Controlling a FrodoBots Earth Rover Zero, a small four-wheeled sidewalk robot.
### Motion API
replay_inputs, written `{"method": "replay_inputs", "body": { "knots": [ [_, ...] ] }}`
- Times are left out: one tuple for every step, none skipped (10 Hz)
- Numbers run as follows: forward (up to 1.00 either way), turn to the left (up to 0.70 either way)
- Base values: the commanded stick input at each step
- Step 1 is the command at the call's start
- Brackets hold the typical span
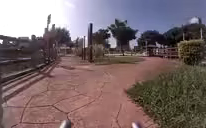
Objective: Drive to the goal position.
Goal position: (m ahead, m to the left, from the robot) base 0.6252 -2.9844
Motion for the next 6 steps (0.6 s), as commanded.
{"method": "replay_inputs", "body": {
  "knots": [
    [0.5, 0.5],
    [0.5, 0.5],
    [0.5, 0.5],
    [0.5, 0.5],
    [0.5, 0.19],
    [0.5, 0.0]
  ]
}}
